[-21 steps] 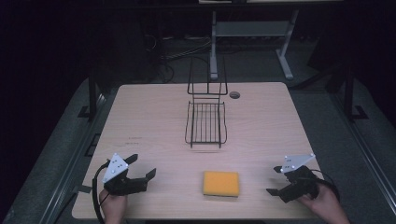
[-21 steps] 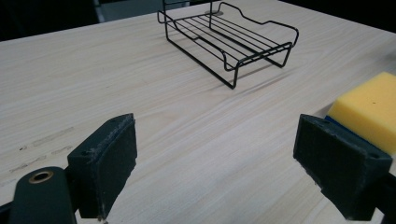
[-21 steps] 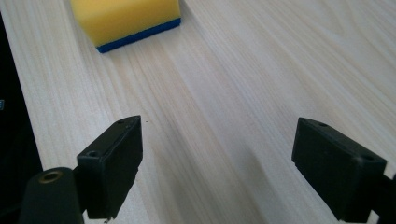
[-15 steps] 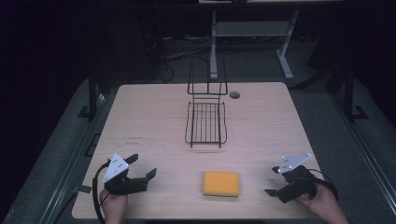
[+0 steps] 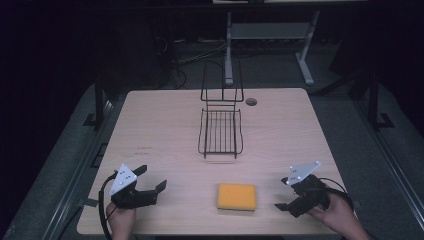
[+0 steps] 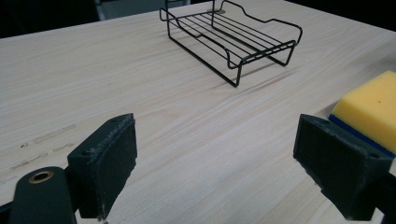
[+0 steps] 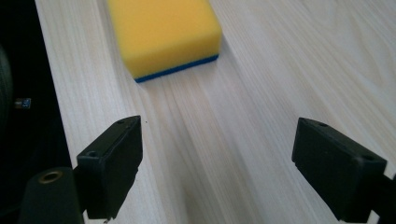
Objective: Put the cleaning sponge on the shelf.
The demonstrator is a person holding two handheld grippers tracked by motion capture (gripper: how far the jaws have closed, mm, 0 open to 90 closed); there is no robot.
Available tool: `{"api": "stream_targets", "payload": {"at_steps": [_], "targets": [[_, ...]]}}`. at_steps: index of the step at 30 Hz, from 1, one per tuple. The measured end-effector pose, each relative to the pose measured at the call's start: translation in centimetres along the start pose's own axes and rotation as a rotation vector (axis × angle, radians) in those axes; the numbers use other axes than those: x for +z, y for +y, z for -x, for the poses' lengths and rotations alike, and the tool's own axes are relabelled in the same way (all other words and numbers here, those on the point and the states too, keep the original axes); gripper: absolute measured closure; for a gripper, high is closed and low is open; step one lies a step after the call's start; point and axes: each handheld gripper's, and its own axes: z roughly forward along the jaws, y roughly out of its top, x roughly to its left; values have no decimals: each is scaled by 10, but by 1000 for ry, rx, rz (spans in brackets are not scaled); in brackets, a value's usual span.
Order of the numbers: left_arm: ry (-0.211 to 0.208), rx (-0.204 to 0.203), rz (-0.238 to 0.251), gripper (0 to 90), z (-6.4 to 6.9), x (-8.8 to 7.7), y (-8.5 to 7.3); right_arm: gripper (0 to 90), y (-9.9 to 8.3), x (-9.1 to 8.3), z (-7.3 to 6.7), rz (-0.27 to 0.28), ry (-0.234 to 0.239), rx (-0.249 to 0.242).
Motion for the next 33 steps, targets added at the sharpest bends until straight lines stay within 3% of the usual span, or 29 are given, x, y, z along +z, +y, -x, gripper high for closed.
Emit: {"api": "stream_targets", "payload": {"at_steps": [14,33], "targets": [[7,15,5,128,0,-2,0,159,26,6,-11,-25,35,-72],[14,10,11,128,-3,-3,-1,160,59,14,-15,-66,69,-139]]}}
